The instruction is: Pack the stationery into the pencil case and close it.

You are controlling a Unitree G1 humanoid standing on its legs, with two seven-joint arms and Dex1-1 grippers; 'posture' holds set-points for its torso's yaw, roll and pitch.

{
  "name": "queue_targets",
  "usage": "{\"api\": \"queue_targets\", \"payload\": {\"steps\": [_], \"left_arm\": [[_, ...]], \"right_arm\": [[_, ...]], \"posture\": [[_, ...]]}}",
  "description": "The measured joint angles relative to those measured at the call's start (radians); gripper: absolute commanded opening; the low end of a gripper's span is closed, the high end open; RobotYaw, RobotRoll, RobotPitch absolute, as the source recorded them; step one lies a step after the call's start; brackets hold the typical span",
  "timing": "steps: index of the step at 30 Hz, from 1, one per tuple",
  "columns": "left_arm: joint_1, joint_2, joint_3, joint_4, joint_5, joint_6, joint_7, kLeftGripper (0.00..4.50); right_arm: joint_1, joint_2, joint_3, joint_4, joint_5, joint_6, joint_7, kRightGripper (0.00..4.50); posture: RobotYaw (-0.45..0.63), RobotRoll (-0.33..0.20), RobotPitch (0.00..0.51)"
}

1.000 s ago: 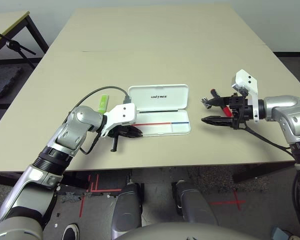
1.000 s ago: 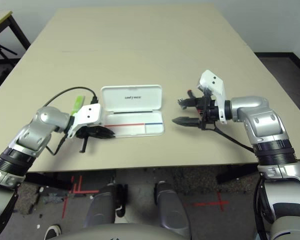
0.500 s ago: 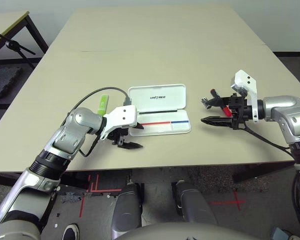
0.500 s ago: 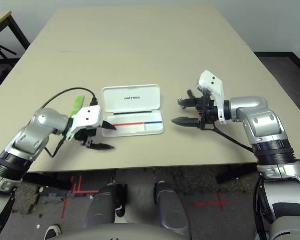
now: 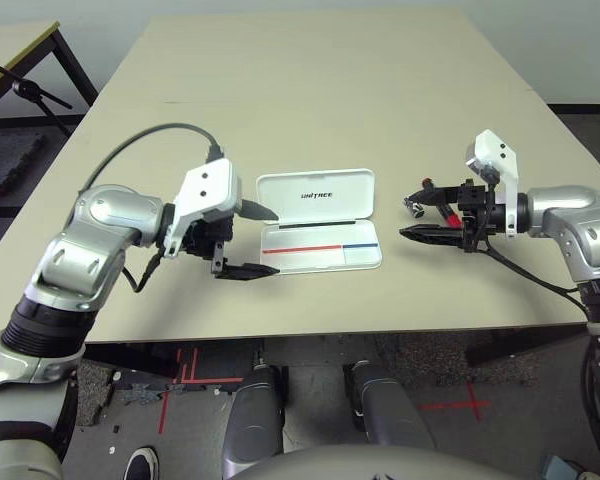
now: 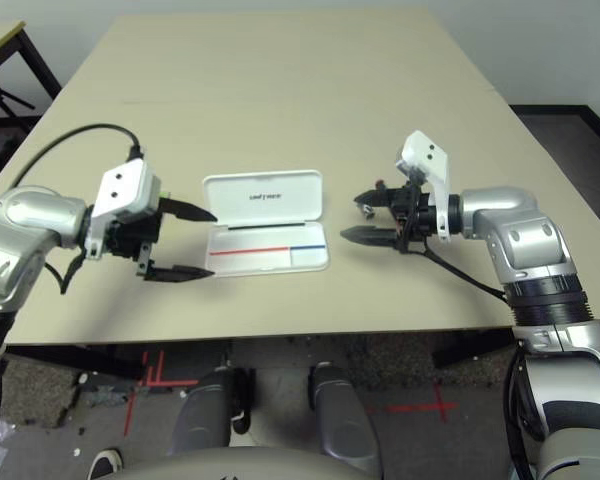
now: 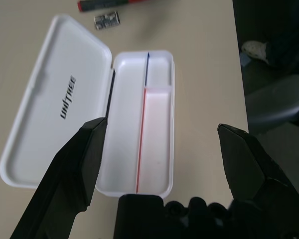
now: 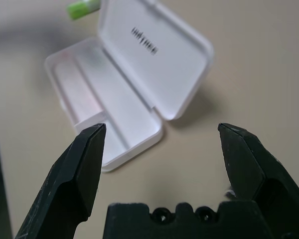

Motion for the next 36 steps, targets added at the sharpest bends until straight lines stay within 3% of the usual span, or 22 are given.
{"api": "queue_targets", "payload": {"steps": [7,12,23,35,36], "left_arm": [[-0.007,0.002,0.000,-0.001,-0.021,0.008,0.014,4.48],[-0.008,0.002,0.000,-0.001,-0.024,0.008,0.022,4.48],[-0.014,0.002,-0.002,-0.001,-0.025,0.011,0.038,4.48],[-0.014,0.003,-0.002,-0.015,-0.025,0.021,0.048,4.48],[-0.013,0.004,-0.002,-0.016,-0.025,0.022,0.050,4.50]], "right_arm": [[-0.125,0.044,-0.089,0.061,0.019,0.122,-0.228,4.50],[-0.169,0.034,-0.087,0.137,-0.029,0.212,-0.368,4.50],[-0.153,0.010,-0.001,0.304,-0.147,0.259,-0.417,4.50],[-0.149,0.075,0.024,0.436,-0.190,0.176,-0.406,4.50],[-0.150,0.075,0.024,0.444,-0.191,0.167,-0.406,4.12]], "posture": [[-0.08,0.000,0.128],[-0.08,0.000,0.134],[-0.06,0.000,0.139],[-0.04,0.000,0.141],[-0.04,0.000,0.141]]}}
